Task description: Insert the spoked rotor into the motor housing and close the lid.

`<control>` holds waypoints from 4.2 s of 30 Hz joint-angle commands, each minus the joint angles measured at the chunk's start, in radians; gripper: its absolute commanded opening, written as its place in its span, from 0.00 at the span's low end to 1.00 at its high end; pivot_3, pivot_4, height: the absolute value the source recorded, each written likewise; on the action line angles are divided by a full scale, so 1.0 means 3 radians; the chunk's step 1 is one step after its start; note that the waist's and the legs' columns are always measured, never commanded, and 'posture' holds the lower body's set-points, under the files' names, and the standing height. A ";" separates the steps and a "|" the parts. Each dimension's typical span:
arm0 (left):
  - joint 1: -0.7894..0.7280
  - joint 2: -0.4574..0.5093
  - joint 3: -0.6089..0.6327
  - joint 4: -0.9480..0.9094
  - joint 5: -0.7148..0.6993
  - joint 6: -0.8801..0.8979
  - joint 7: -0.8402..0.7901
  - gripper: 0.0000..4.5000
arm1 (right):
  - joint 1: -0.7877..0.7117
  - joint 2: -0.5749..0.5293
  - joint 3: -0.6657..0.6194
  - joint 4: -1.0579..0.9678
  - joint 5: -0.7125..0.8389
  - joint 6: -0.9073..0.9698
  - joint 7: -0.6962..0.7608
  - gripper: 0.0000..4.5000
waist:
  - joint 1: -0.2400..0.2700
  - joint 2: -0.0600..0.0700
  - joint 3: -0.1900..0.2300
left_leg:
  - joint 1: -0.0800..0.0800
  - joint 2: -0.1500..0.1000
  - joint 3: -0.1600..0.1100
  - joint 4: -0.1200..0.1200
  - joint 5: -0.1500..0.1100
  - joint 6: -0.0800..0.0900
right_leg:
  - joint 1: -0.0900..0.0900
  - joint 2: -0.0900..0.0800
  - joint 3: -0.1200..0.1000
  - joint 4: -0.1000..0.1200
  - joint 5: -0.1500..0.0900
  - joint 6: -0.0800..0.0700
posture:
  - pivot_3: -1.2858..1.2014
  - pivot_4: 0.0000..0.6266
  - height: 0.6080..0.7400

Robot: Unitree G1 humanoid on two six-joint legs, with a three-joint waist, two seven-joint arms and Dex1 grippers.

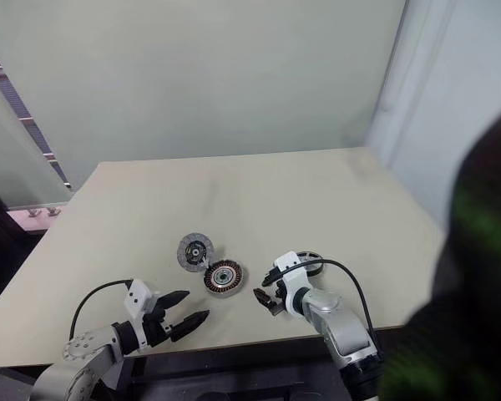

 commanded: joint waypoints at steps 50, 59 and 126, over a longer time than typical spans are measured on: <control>-0.0092 0.0002 0.0290 0.0012 -0.0010 -0.0202 -0.0001 1.00 | -0.0770 0.0395 0.0000 0.0325 -0.0200 -0.0376 0.0192 0.16 | -0.0001 0.0002 0.0000 | 0.0002 0.0000 -0.0002 -0.0002 0.0000 0.0000 | 0.0000 0.0003 0.0001 0.0002 0.0001 0.0001 | 0.52 0.00 1.00; -0.0063 0.0072 0.0386 0.0042 -0.0002 -0.0217 -0.0043 1.00 | -0.1060 0.0605 0.0231 0.0738 -0.0208 -0.0379 0.0495 0.16 | -0.0002 0.0003 0.0000 | 0.0003 -0.0001 -0.0004 -0.0005 0.0000 0.0000 | -0.0001 0.0003 0.0002 0.0002 0.0004 0.0005 | 0.52 0.00 1.00; -0.0014 0.0081 0.0369 -0.0033 0.0048 -0.0347 0.0030 1.00 | -0.1399 0.0893 0.0177 0.2138 -0.0485 -0.1037 0.0486 0.16 | -0.0005 0.0005 0.0000 | 0.0007 0.0000 -0.0006 -0.0010 0.0001 -0.0001 | -0.0002 0.0006 0.0003 0.0009 0.0006 0.0003 | 0.52 0.00 1.00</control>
